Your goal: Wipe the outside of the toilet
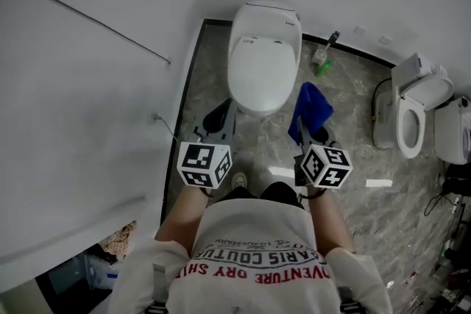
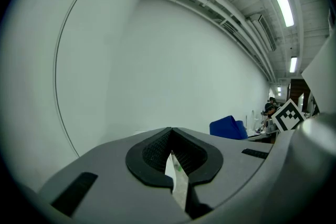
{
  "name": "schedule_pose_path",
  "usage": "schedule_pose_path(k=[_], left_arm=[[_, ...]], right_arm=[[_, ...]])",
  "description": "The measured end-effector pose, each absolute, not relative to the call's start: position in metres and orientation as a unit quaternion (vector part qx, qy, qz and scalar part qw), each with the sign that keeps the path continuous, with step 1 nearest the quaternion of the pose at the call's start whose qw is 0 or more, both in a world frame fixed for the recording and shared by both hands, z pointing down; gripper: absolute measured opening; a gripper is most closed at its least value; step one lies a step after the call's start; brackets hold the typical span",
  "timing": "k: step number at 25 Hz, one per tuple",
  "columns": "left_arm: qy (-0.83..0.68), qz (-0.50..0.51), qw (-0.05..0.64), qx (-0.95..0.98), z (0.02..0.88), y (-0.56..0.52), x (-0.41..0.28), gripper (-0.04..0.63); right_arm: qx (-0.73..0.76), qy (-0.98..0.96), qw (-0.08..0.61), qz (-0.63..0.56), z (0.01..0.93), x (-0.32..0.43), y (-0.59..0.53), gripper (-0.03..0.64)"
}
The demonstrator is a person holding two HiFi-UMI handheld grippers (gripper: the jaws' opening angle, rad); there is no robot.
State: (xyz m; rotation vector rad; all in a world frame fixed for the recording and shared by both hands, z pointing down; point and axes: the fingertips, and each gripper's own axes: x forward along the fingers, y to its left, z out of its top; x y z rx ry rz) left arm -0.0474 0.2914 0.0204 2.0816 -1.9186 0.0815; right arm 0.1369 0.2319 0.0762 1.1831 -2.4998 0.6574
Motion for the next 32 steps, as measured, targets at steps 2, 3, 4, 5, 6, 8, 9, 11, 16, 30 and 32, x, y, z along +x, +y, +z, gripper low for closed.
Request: schedule_pose_path(k=[2,3,4,5,6,8,9,11,16,30,32], left_arm=[[-0.671,0.03,0.159,0.724,0.028,0.269,-0.072,0.006],[-0.671,0.031,0.163,0.723,0.033,0.257,-0.081,0.006],[-0.671,0.032,0.167,0.722,0.039,0.244,-0.09,0.006],[-0.671,0.032,0.171,0.72,0.044,0.231,-0.098,0.006],[-0.672,0.033,0.174,0.719,0.05,0.217,-0.105,0.006],[-0.673,0.036,0.18,0.716,0.061,0.187,-0.117,0.006],[-0.674,0.038,0.183,0.714,0.067,0.17,-0.122,0.006],[-0.677,0.042,0.191,0.71,0.078,0.134,-0.132,0.006],[-0.696,0.044,0.207,0.687,0.102,0.038,-0.169,0.006],[-0.677,0.068,0.249,0.689,0.202,-0.147,-0.246,0.006],[-0.675,0.079,0.252,0.689,0.214,-0.162,-0.254,0.006]], right_arm=[[0.413,-0.868,0.15,0.233,0.081,0.115,0.206,0.075],[0.415,-0.866,0.154,0.233,0.085,0.107,0.193,0.077],[0.417,-0.864,0.159,0.234,0.09,0.101,0.178,0.077],[0.419,-0.861,0.166,0.234,0.095,0.096,0.163,0.077],[0.423,-0.858,0.172,0.235,0.102,0.092,0.146,0.077],[0.43,-0.851,0.182,0.238,0.115,0.085,0.11,0.077],[0.435,-0.848,0.186,0.241,0.122,0.083,0.091,0.077],[0.439,-0.841,0.192,0.25,0.133,0.078,0.049,0.077],[0.428,-0.837,0.21,0.267,0.157,0.052,-0.051,0.077],[0.456,-0.803,0.269,0.272,0.256,-0.011,-0.238,0.077],[0.466,-0.796,0.275,0.271,0.269,-0.014,-0.261,0.077]])
